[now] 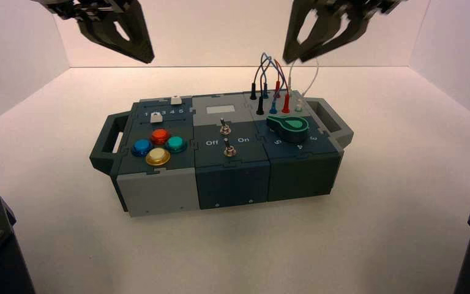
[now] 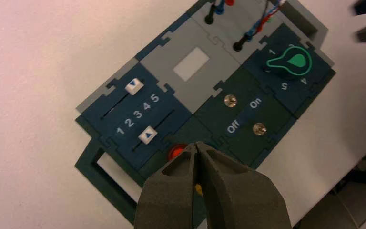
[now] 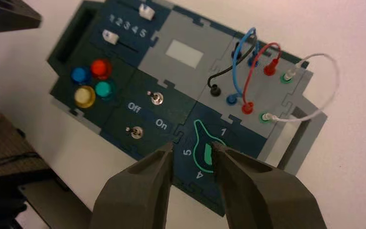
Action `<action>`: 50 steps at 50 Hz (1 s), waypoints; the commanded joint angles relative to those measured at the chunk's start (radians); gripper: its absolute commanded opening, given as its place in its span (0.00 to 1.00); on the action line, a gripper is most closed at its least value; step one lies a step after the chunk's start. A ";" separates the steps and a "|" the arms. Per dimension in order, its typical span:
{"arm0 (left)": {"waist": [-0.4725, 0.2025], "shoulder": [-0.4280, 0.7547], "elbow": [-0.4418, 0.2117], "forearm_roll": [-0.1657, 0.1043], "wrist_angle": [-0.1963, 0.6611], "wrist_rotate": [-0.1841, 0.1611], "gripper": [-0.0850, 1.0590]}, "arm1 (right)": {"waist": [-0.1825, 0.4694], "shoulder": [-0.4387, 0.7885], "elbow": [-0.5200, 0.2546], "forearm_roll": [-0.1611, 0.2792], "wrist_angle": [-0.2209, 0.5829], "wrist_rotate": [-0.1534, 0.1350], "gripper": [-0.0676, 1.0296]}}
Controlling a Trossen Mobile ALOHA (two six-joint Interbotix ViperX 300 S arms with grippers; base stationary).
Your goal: Pull the black wire.
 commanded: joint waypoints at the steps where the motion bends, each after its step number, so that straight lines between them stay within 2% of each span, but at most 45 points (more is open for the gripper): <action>1: -0.037 0.021 -0.037 -0.005 -0.009 0.003 0.05 | 0.011 0.040 -0.043 -0.002 -0.011 -0.006 0.46; 9: -0.078 0.057 -0.038 -0.014 -0.011 0.000 0.05 | 0.011 0.086 -0.057 -0.005 -0.040 -0.006 0.46; 16: -0.110 0.054 -0.031 -0.018 -0.011 -0.018 0.05 | 0.009 0.121 -0.071 -0.006 -0.058 0.000 0.46; 31: -0.114 -0.044 0.002 -0.015 -0.008 -0.023 0.05 | 0.009 0.198 -0.080 0.003 -0.097 0.011 0.46; 50: -0.114 -0.005 -0.003 -0.014 -0.012 -0.015 0.05 | 0.009 0.270 -0.106 -0.002 -0.129 0.012 0.46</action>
